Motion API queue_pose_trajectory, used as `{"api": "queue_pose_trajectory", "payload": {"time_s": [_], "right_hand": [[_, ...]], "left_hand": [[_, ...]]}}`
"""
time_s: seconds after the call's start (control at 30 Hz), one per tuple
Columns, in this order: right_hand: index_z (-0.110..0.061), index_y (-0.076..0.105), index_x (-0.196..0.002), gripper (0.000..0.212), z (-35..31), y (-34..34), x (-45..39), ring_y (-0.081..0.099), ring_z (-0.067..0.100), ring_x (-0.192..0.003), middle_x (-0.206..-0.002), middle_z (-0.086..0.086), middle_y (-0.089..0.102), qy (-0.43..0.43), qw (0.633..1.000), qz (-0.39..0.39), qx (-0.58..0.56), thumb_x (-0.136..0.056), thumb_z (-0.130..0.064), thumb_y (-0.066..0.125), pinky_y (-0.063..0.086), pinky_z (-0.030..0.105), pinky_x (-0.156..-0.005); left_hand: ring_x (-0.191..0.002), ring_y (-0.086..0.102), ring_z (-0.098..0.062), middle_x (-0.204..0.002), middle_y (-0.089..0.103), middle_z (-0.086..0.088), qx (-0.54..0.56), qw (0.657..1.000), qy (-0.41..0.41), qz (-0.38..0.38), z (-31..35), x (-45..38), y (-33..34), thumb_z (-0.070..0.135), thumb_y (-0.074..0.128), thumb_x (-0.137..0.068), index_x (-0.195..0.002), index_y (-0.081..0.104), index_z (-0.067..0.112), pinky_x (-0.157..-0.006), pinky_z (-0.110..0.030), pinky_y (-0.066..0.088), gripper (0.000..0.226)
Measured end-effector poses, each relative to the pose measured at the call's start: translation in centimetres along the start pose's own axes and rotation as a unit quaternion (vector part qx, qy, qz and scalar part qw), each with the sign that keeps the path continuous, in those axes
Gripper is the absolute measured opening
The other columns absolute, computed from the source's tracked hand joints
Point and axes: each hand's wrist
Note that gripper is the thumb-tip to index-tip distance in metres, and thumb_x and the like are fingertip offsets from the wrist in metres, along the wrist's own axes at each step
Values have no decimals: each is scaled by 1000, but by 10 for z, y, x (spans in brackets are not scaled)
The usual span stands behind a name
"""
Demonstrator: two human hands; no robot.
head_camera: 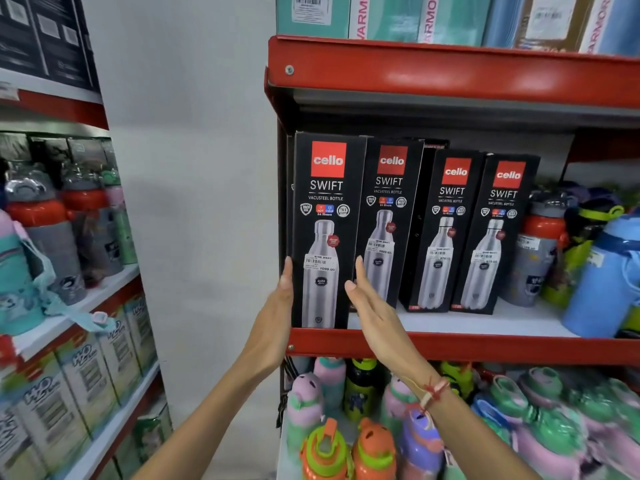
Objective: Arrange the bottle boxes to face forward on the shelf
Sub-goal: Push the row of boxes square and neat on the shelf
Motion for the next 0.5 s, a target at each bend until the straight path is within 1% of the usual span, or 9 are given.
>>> {"api": "queue_pose_trajectory", "payload": {"time_s": [0.03,0.1,0.13,0.17,0.2,0.23,0.3,0.4,0.5], "right_hand": [[-55,12,-143,61,0,-4,-2,24,4,-139,-147,-24,23,-4,1000,17,-5,-88,-68,33,19,26,-109],[-45,22,-146,60,5,-18,-7,24,-4,-134,-144,-28,26,-8,997,76,-17,-90,-63,33,18,20,-105],[-40,27,-146,57,9,-27,-10,26,-4,-133,-146,-25,28,-4,994,102,-27,-92,-59,33,19,19,-104],[-36,30,-146,55,15,-35,-13,26,-3,-133,-148,-21,30,4,992,116,-40,-94,-54,34,20,20,-105],[-33,31,-146,54,21,-43,-17,27,-1,-133,-150,-17,31,16,991,120,-53,-96,-51,34,21,22,-107],[-31,31,-147,53,27,-49,-20,27,1,-135,-152,-13,31,29,991,115,-66,-97,-49,35,22,25,-110],[-28,29,-147,54,38,-57,-26,26,5,-138,-155,-9,28,54,990,98,-89,-97,-48,35,20,31,-115],[-24,21,-150,63,45,-64,-36,20,6,-142,-158,-8,20,95,987,70,-107,-95,-54,33,14,31,-117],[-29,12,-151,72,46,-68,-43,12,10,-144,-159,-11,13,133,984,35,-110,-91,-65,28,10,36,-117]], "left_hand": [[-133,32,2,-145,37,15,-26,997,35,67,3,2,5,75,18,-84,-141,23,52,-110,-21,26,62],[-119,45,7,-130,46,14,-35,977,111,177,12,5,20,51,33,-95,-134,43,36,-99,-14,37,42],[-116,50,5,-127,51,11,-20,975,129,180,17,5,31,42,38,-97,-130,49,30,-96,-13,41,37],[-115,52,4,-127,55,9,-10,981,131,146,22,4,43,37,39,-98,-129,51,26,-95,-12,43,35],[-119,50,5,-133,54,9,-7,989,117,90,26,4,58,38,38,-99,-133,48,26,-97,-10,40,38],[-126,42,7,-143,46,12,-9,996,90,25,29,3,75,45,33,-99,-140,40,28,-100,-6,32,45],[-138,16,8,-157,18,15,9,998,21,-52,30,-1,107,61,21,-91,-150,15,28,-109,-11,12,68],[-144,-6,-1,-160,-8,8,35,998,-45,-42,28,-17,134,70,11,-82,-151,-5,22,-118,-28,-2,85],[-147,-4,-9,-161,-8,3,44,995,-92,-6,25,-35,143,75,6,-78,-150,-7,21,-119,-34,-1,91]]}}
Point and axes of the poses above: each hand's wrist, its own x-axis away from the middle knuckle, its own y-axis out of the palm, z = x × y
